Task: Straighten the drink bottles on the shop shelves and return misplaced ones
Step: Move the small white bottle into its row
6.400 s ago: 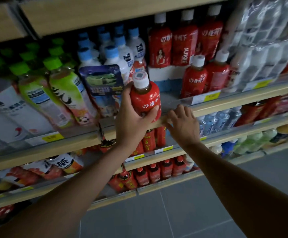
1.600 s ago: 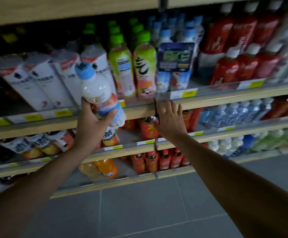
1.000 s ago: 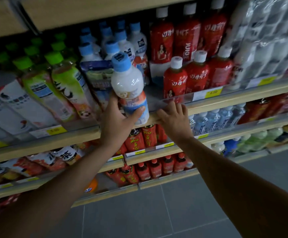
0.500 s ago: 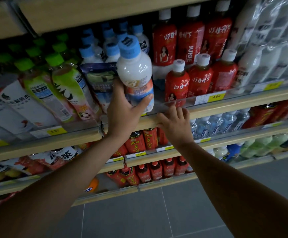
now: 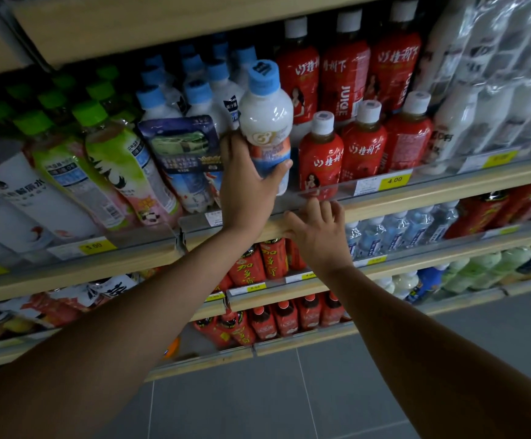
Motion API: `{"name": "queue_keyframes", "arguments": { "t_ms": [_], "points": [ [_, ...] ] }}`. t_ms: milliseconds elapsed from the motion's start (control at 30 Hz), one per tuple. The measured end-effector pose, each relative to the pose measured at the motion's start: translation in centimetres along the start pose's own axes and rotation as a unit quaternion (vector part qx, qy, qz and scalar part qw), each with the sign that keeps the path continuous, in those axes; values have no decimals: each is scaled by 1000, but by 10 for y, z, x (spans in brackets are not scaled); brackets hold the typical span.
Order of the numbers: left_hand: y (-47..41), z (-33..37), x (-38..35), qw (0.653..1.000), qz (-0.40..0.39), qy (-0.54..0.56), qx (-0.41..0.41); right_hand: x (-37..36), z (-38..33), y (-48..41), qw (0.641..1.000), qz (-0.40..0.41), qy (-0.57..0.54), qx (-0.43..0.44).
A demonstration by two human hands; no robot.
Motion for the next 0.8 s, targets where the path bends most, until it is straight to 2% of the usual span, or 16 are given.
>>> {"name": "queue_keyframes", "arguments": {
  "t_ms": [267, 667, 800],
  "points": [
    [-5, -11, -10, 997, 16, -45, 65, 0, 0, 1, 1000, 17, 2, 2],
    [2, -8, -20, 996, -14, -51, 72, -1, -1, 2, 1000, 14, -1, 5],
    [10, -10, -21, 993, -8, -90, 73, -1, 0, 2, 1000, 20, 7, 5]
  ]
}}
Point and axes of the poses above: each hand's wrist, its own y-axis away from the middle knuckle, its own x-axis out of the back of the hand, z = x × y, the point moved 9 cm from there along -y, towards the middle knuckle, and after that the axes turned 1 degree about y, right-handed, at the moved point
